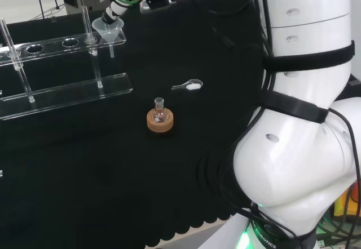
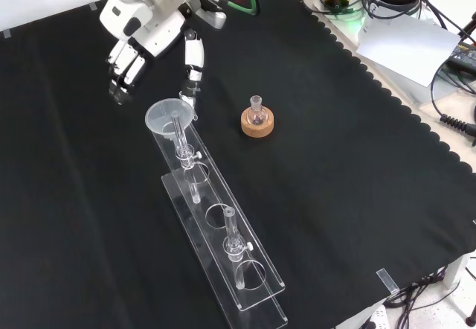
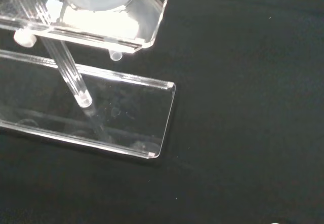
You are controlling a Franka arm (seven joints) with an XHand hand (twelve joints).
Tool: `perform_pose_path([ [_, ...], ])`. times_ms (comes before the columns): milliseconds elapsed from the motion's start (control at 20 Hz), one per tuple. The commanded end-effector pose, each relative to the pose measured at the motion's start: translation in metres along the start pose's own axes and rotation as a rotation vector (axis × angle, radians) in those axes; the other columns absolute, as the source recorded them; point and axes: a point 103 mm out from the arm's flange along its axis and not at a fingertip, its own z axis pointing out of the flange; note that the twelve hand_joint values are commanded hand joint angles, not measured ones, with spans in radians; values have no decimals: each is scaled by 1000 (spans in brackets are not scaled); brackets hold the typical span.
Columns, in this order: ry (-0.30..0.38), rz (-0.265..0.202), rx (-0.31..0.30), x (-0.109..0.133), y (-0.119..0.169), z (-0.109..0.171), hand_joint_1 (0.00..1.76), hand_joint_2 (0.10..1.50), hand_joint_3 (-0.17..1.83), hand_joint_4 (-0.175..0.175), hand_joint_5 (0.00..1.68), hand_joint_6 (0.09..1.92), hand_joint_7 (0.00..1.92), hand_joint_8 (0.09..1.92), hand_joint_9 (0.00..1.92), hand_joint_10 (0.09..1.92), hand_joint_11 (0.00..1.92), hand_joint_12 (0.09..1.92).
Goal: Pick up the funnel from the transparent funnel stand.
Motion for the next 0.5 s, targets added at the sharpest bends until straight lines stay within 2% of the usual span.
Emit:
perform_pose_path([
  [50,-36,-36,75,15,7,4,473,805,173,-56,125,87,0,634,281,747,214,1469],
  [500,-84,-57,114,28,12,8,538,764,182,-66,107,87,0,618,289,774,321,1445],
])
